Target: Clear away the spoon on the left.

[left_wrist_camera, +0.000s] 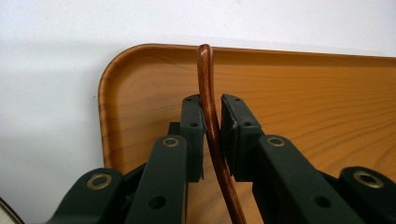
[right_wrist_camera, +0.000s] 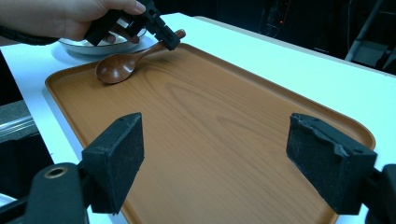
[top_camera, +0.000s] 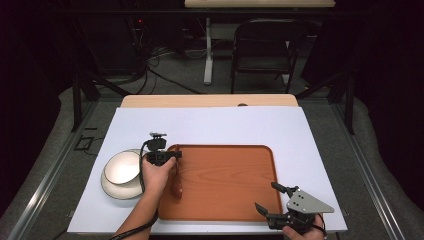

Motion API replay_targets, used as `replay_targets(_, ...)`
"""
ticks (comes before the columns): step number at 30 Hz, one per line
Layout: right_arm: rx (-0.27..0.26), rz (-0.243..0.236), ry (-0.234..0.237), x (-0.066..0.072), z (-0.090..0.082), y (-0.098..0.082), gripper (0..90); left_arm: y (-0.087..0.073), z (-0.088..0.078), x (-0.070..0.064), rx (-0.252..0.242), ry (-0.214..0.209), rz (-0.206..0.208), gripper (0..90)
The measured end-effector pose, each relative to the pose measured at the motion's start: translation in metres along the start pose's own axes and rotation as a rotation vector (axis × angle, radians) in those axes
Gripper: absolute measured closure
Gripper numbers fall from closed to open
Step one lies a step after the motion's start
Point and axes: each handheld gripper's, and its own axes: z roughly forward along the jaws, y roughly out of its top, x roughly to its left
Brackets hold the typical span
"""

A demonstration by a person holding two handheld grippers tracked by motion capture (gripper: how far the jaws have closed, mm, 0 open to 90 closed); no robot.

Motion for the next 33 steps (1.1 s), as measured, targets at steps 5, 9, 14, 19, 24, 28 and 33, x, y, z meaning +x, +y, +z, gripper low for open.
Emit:
replay_targets(5,-0.002,-0.002,0.001,0.000,0.000,0.000,18.6,-0.002,0.001,-0.002,0.003,0.029,0.026,76.5)
replay_targets(9,0.000,-0.001,0.002,0.000,0.000,0.000,18.6,-0.003,0.002,-0.002,0.004,0.040,0.028,76.3)
replay_targets(14,0.000,-0.001,0.002,0.000,0.000,0.000,18.7,-0.004,0.004,-0.003,0.010,0.058,0.038,74.3)
replay_targets(19,0.001,0.000,0.003,0.000,0.000,0.000,18.7,-0.006,0.005,-0.003,0.021,0.081,0.054,71.6)
replay_targets(24,0.001,0.001,0.001,0.000,0.000,0.000,18.7,-0.008,0.004,-0.005,0.023,0.110,0.078,67.2)
replay_targets(28,0.001,0.000,0.002,0.000,0.000,0.000,18.7,-0.008,0.001,-0.009,0.016,0.116,0.100,60.3)
replay_targets(33,0.002,0.000,0.001,0.000,0.000,0.000,18.8,-0.009,-0.003,-0.014,0.007,0.140,0.133,54.2)
